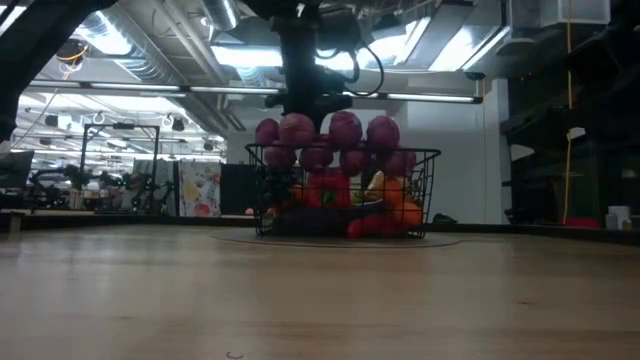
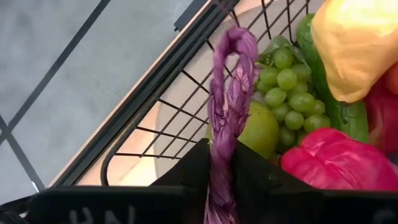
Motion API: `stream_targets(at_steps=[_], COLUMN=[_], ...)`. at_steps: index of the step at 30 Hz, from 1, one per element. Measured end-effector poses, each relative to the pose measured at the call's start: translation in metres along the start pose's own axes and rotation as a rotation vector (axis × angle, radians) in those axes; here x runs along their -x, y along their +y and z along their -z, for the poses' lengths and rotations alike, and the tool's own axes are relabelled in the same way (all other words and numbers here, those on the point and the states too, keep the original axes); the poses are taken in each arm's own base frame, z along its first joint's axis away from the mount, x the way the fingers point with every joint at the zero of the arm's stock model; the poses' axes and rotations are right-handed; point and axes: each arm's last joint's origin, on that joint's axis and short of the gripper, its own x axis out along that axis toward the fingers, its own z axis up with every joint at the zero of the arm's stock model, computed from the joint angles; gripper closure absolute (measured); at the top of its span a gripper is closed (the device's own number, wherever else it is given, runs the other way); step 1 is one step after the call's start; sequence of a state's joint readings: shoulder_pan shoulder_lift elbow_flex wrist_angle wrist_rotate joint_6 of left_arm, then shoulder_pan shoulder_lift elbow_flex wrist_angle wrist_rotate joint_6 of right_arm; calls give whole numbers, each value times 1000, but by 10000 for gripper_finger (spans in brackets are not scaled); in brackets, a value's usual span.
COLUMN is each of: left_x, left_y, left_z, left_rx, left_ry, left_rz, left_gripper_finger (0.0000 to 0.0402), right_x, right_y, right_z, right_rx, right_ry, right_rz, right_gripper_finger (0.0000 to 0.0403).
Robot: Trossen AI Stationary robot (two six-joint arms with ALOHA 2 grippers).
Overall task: Build produce basket
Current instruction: Put the purple garlic into the black wire basket, then return to Home Position
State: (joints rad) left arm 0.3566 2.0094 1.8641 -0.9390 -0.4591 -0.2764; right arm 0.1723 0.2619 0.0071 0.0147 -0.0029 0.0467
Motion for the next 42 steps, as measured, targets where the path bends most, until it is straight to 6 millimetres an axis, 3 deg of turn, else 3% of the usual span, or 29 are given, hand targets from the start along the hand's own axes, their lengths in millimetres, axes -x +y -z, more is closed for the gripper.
stream_targets(at_steps=[17, 22, 26, 30, 34, 42], left_x=[1, 2, 8, 27, 60, 119], left_y=[-3, -5, -8, -11, -16, -35], left_z=[-1, -13, -23, -27, -26, -2], left_rx=[1, 80, 142, 149, 169, 11], left_ry=[-13, -133, -240, -255, -175, -29], left_rz=[19, 22, 32, 59, 164, 208], left_gripper_finger=[204, 161, 150, 152, 151, 154], right_x=[0, 0, 0, 0, 0, 0], right_y=[0, 0, 0, 0, 0, 0], right_z=[0, 0, 0, 0, 0, 0], right_rx=[-1, -1, -4, -5, -29, -28], right_ry=[0, 0, 0, 0, 0, 0], right_rz=[0, -1, -1, -2, -2, -1], right_gripper_finger=[81, 81, 81, 81, 81, 81])
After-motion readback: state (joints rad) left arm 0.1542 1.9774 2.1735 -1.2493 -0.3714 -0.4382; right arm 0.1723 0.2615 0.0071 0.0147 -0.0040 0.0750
